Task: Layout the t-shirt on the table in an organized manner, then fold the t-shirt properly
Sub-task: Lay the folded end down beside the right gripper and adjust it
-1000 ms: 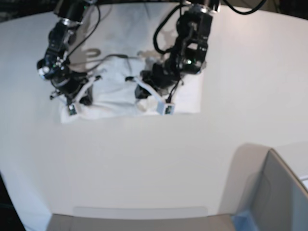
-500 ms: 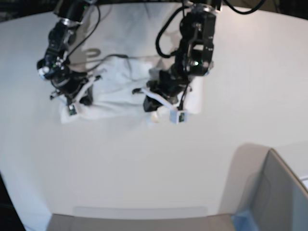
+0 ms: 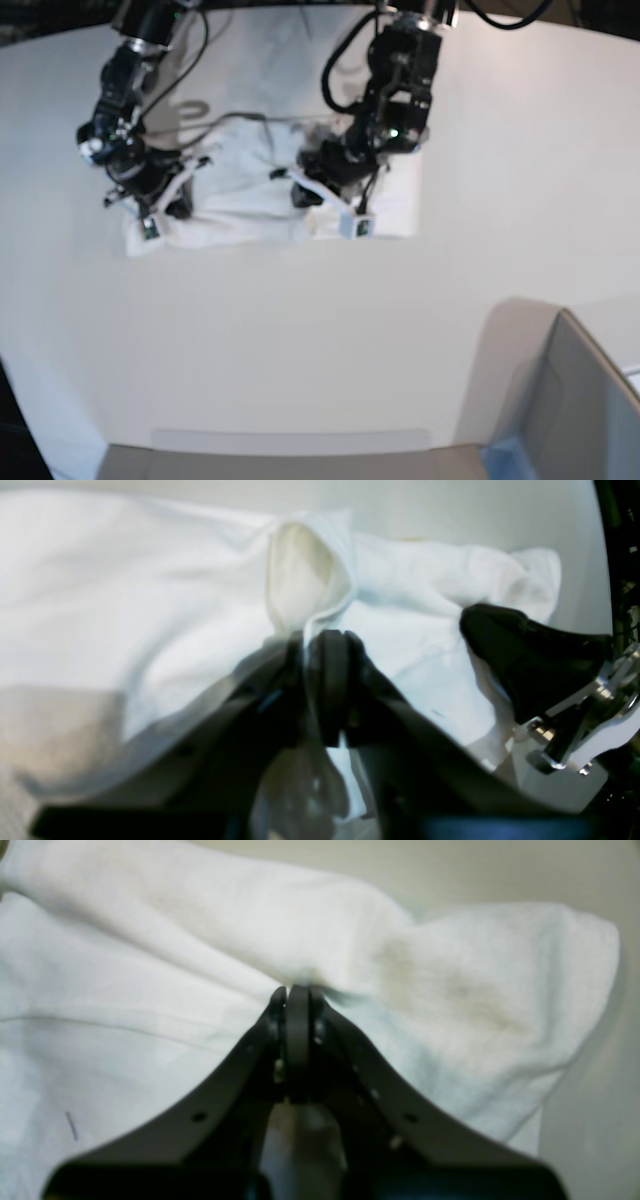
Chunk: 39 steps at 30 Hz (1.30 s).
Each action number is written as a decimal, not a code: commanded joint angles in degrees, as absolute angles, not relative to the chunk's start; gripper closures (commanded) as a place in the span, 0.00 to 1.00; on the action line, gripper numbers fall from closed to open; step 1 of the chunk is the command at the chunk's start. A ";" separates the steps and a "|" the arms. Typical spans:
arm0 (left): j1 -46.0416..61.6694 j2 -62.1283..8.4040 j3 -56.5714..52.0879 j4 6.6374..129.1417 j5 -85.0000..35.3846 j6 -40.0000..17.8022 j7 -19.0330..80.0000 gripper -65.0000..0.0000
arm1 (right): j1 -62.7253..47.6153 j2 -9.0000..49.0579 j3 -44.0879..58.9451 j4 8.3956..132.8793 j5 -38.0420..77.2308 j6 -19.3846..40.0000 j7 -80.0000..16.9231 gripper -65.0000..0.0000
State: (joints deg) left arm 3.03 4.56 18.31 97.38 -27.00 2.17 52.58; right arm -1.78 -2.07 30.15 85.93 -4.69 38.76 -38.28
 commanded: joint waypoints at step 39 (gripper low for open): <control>7.78 -5.85 28.44 105.01 -27.56 1.71 52.79 0.88 | -2.95 -2.07 30.02 85.14 -8.48 40.00 -44.62 1.00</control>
State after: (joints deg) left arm 8.86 -6.00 28.60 103.98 -27.00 2.11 53.41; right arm -1.91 -2.07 30.20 85.93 -4.69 38.79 -38.06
